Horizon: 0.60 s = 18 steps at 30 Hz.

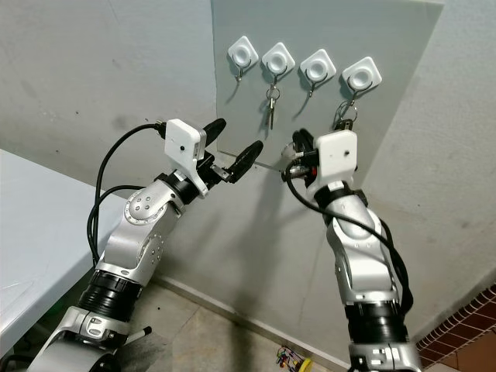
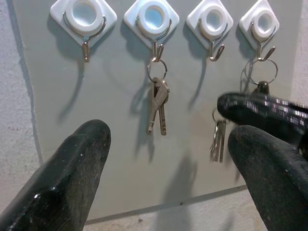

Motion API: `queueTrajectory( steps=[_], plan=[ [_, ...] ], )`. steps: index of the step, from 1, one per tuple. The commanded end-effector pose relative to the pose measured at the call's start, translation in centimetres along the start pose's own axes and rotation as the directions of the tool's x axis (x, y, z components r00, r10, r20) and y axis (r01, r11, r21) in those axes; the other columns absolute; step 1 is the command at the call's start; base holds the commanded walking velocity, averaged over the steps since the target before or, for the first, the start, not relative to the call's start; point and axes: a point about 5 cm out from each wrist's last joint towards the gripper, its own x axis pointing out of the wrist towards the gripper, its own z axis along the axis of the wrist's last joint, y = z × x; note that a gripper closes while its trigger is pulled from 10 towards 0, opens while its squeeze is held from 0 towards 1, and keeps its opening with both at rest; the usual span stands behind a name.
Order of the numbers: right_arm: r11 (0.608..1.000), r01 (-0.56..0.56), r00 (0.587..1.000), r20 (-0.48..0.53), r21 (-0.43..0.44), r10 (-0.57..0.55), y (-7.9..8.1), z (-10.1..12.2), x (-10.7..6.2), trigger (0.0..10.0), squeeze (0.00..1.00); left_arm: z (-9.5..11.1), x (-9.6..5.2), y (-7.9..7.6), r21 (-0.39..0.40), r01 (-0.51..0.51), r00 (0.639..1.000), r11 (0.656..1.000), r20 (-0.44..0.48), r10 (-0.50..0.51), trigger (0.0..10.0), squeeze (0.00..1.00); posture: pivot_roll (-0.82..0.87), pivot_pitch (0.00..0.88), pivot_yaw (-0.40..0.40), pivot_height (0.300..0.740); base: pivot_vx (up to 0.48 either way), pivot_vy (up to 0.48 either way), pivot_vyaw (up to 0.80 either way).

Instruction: Hang keys on a hook

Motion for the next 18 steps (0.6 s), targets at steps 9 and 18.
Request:
queueTrajectory(
  steps=[9,18],
  plan=[
    [0.999,-0.039,0.993,0.116,0.028,0.036,-0.5,2.7,2.0,10.0,0.00,0.5,0.1,-0.4,0.000,0.026,1.000,1.000,0.009,-0.026,10.0,0.00,-0.05,0.000,-0.022,0.740,0.000,0.000,0.00],
    [0.993,-0.104,0.977,0.194,0.048,0.093,-0.2,3.9,1.7,10.0,0.00,0.4,-0.1,-0.6,0.005,0.042,0.999,0.999,0.008,-0.042,10.0,0.00,-0.05,0.000,-0.022,0.740,0.000,0.000,0.00]
  ],
)
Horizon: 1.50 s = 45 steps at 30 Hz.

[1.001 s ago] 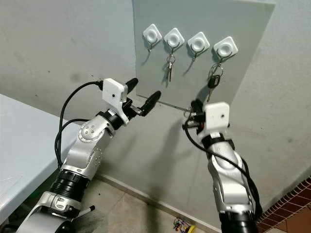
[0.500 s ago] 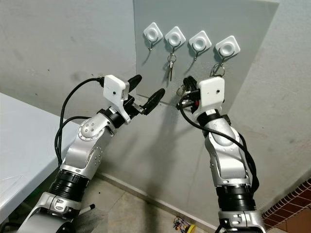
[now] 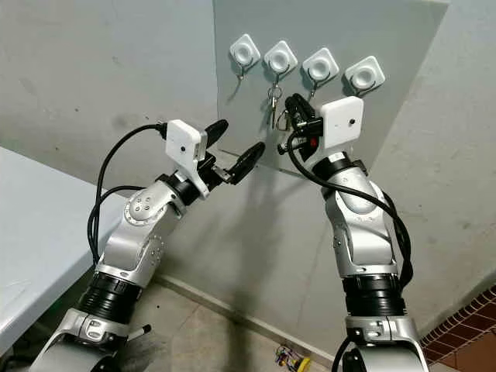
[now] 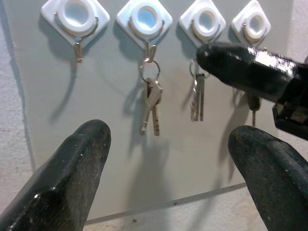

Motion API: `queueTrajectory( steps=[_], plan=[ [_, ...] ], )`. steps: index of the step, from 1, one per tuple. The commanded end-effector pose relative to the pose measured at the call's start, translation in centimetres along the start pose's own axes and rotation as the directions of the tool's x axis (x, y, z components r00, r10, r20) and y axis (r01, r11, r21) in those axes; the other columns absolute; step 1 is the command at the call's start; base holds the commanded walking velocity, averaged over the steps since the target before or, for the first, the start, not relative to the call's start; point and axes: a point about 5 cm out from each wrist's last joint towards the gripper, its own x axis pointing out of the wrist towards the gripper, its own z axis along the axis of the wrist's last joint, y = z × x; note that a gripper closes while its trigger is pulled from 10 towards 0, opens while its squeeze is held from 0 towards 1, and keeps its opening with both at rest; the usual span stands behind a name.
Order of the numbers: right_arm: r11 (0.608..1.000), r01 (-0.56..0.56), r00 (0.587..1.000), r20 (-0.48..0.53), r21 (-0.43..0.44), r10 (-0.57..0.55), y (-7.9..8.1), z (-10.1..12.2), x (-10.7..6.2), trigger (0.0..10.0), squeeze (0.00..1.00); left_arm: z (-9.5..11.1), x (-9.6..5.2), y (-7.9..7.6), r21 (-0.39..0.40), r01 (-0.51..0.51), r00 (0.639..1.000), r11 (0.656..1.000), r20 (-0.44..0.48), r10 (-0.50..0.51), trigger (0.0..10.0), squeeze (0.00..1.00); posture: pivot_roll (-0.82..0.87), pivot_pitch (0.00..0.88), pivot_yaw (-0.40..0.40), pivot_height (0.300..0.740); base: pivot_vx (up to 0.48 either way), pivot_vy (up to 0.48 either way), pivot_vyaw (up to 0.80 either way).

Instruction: Hang keys on a hook

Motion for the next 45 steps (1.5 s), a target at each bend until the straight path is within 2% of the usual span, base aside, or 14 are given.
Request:
queueTrajectory(
  steps=[1,21,45],
  plan=[
    [1.000,-0.003,0.998,0.060,0.004,0.003,-0.3,1.2,0.0,10.0,0.00,0.2,0.0,-0.3,0.005,0.013,1.000,1.000,0.003,-0.013,10.0,0.00,-0.05,0.000,-0.021,0.740,0.000,0.000,0.00],
    [0.998,0.035,0.986,0.164,0.048,-0.043,-1.5,3.5,0.7,10.0,0.00,0.4,0.1,-0.8,-0.007,0.053,0.999,0.999,0.009,-0.053,10.0,0.00,-0.06,0.000,-0.014,0.740,0.000,0.000,0.00],
    [0.995,0.088,0.984,0.152,0.047,-0.095,-3.0,3.3,0.5,10.0,0.00,0.6,0.2,-0.8,-0.024,0.051,0.999,0.998,0.020,-0.050,10.0,0.00,-0.06,0.000,-0.015,0.740,0.000,0.000,0.00]
  ],
)
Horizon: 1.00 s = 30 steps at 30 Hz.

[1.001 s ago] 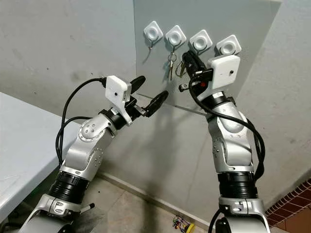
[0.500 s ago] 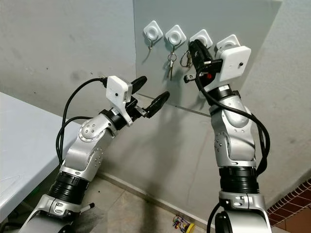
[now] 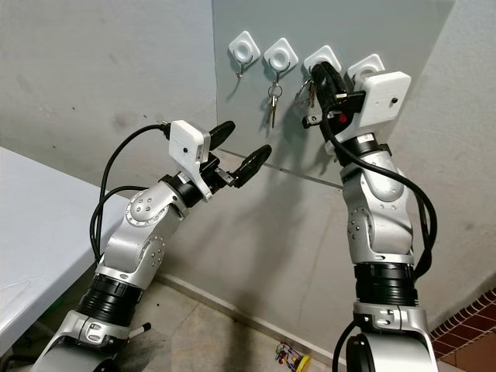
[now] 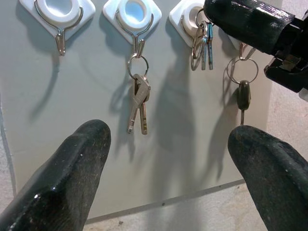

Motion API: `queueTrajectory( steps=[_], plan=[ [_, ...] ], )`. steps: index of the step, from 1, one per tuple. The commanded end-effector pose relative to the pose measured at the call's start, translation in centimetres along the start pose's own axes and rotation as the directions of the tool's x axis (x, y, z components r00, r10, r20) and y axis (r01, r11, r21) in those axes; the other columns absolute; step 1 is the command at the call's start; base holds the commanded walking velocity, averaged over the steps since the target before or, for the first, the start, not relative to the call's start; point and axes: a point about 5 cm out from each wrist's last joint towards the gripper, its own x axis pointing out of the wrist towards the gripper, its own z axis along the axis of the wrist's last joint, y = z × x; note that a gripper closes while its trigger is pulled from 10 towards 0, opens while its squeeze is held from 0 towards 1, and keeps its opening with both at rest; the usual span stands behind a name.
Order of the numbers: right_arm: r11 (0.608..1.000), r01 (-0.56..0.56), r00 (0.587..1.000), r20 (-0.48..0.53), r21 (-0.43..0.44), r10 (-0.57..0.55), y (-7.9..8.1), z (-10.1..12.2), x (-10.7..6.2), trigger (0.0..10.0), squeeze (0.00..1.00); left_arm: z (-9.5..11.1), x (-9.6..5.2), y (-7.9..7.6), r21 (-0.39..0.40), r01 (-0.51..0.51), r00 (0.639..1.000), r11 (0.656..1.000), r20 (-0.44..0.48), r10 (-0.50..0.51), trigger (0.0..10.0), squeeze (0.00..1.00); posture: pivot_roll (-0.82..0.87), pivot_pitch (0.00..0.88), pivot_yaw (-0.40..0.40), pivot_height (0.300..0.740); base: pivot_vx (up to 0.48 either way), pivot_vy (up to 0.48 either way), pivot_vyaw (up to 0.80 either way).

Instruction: Hang keys on a hook

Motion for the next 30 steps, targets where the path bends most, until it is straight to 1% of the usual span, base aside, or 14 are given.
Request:
queueTrajectory(
  steps=[1,8,11,14,23,29,30],
  plan=[
    [1.000,0.005,1.000,0.029,-0.011,-0.005,-0.4,0.7,0.2,10.0,0.00,0.5,0.1,0.0,0.007,0.008,1.000,1.000,0.009,-0.008,10.0,0.00,-0.06,0.000,-0.016,0.740,0.000,0.000,0.00],
    [1.000,0.012,1.000,0.007,-0.021,-0.012,-1.2,0.4,-0.9,10.0,0.00,0.5,0.1,0.0,0.002,0.006,1.000,1.000,0.010,-0.006,10.0,0.00,-0.06,0.000,-0.014,0.740,0.000,0.000,0.00],
    [0.999,0.019,1.000,-0.009,-0.028,-0.019,-1.5,0.3,-1.6,10.0,0.00,0.5,0.1,0.1,0.000,0.005,1.000,1.000,0.010,-0.005,10.0,0.00,-0.06,0.000,-0.014,0.740,0.000,0.000,0.00],
    [1.000,0.008,0.999,-0.031,-0.028,-0.009,-1.5,0.0,-2.3,10.0,0.00,0.5,0.0,0.1,-0.009,0.005,1.000,1.000,0.011,-0.005,10.0,0.00,-0.06,0.000,-0.011,0.740,0.000,0.000,0.00],
    [0.999,-0.018,0.998,-0.061,-0.038,0.015,-1.3,-0.3,-2.9,10.0,0.00,0.6,0.1,0.1,-0.011,0.007,1.000,1.000,0.012,-0.007,10.0,0.00,-0.06,0.000,-0.009,0.740,0.000,0.000,0.00],
    [0.999,-0.030,0.996,-0.079,-0.025,0.028,-1.1,-0.5,-3.0,10.0,0.00,0.6,0.1,0.2,-0.012,0.001,1.000,1.000,0.013,-0.001,10.0,0.00,-0.06,0.000,-0.012,0.740,0.000,0.000,0.00],
    [0.999,-0.033,0.996,-0.083,-0.017,0.032,-1.0,-0.6,-3.1,10.0,0.98,0.6,0.1,0.3,-0.012,-0.001,1.000,1.000,0.014,0.001,10.0,0.00,-0.06,0.000,-0.012,0.740,0.000,0.000,0.00]
  ],
)
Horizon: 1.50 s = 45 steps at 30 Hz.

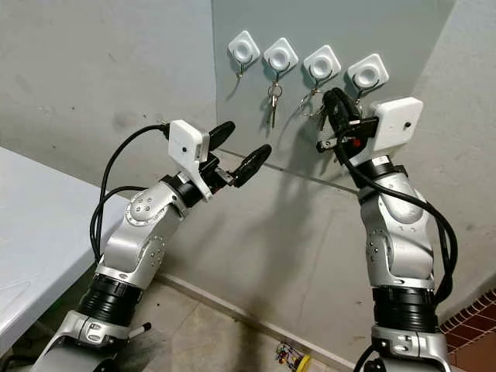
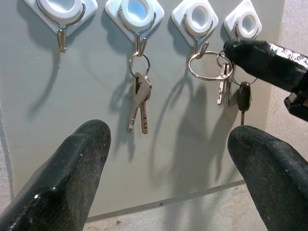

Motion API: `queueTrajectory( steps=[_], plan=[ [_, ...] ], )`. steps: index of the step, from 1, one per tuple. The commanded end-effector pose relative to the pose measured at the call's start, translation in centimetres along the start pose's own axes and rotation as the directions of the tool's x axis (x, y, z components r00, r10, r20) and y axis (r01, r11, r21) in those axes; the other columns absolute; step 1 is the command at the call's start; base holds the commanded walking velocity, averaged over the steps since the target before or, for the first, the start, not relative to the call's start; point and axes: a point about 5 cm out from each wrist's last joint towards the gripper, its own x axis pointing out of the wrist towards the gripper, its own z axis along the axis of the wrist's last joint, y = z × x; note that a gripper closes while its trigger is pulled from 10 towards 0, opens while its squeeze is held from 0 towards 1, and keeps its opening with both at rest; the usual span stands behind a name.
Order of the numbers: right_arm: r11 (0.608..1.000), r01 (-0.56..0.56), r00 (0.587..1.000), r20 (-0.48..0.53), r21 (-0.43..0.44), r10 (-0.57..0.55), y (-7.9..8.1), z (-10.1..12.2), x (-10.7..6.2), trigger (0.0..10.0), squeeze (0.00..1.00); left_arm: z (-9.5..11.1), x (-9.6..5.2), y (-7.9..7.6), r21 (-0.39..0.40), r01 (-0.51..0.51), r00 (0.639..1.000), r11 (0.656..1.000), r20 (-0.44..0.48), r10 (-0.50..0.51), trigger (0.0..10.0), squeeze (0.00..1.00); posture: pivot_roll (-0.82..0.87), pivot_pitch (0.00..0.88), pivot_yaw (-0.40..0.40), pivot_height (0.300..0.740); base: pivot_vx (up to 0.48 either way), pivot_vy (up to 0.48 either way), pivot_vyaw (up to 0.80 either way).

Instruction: Hang keys on a hook

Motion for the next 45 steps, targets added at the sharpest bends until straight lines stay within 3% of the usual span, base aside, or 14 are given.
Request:
queueTrajectory(
  steps=[1,11,18,30,33,36,41,43,45],
  plan=[
    [1.000,-0.029,1.000,0.012,0.013,0.028,0.4,0.5,0.0,10.0,1.00,0.6,0.1,0.2,0.009,0.000,1.000,1.000,0.015,0.000,10.0,0.00,-0.06,0.000,-0.015,0.740,0.000,0.000,0.00],
    [0.998,-0.048,0.999,-0.006,0.028,0.048,0.9,-0.1,-0.4,10.0,1.00,0.6,0.0,0.3,0.014,-0.013,1.000,1.000,0.016,0.013,10.0,0.00,-0.06,0.000,-0.020,0.740,0.000,0.000,0.00],
    [0.997,-0.061,0.997,-0.042,0.046,0.063,1.7,-1.3,-1.7,10.0,1.00,-0.1,-0.4,0.6,0.023,-0.035,0.999,0.999,-0.002,0.035,10.0,0.00,-0.06,0.000,-0.020,0.740,0.000,0.000,0.00],
    [0.996,-0.025,0.980,-0.195,0.081,0.041,3.2,-5.9,-5.1,10.0,1.00,-4.7,-2.7,1.2,0.016,-0.128,0.981,0.992,-0.143,0.128,10.0,0.00,-0.06,0.000,-0.007,0.740,0.000,0.000,0.00],
    [0.993,0.022,0.963,-0.268,0.118,0.011,3.8,-8.5,-6.8,10.0,1.00,-7.2,-4.0,1.3,0.019,-0.168,0.959,0.986,-0.230,0.167,10.0,0.00,-0.06,0.000,-0.002,0.740,0.000,0.000,0.00],
    [0.991,0.052,0.947,-0.320,0.123,-0.010,4.1,-10.1,-7.8,10.0,1.00,-8.4,-4.5,1.3,0.015,-0.186,0.946,0.982,-0.266,0.183,10.0,0.00,-0.06,0.000,-0.002,0.740,0.000,0.000,0.00],
    [0.978,0.165,0.871,-0.484,0.124,-0.085,4.6,-14.4,-11.4,10.0,1.00,-11.8,-6.8,1.6,-0.090,-0.301,0.892,0.949,-0.378,0.247,10.0,0.00,-0.07,0.000,0.006,0.740,0.000,0.000,0.00],
    [0.968,0.222,0.809,-0.576,0.119,-0.114,5.0,-16.6,-13.9,10.0,1.00,-13.8,-8.7,1.5,0.005,-0.330,0.840,0.944,-0.455,0.296,10.0,0.00,-0.07,0.000,0.011,0.740,0.000,0.000,0.00],
    [0.963,0.244,0.784,-0.608,0.116,-0.125,5.1,-17.3,-14.9,10.0,1.00,-14.6,-9.5,1.4,0.036,-0.337,0.815,0.941,-0.488,0.311,10.0,0.00,-0.07,0.000,0.011,0.740,0.000,0.000,0.00]
  ],
)
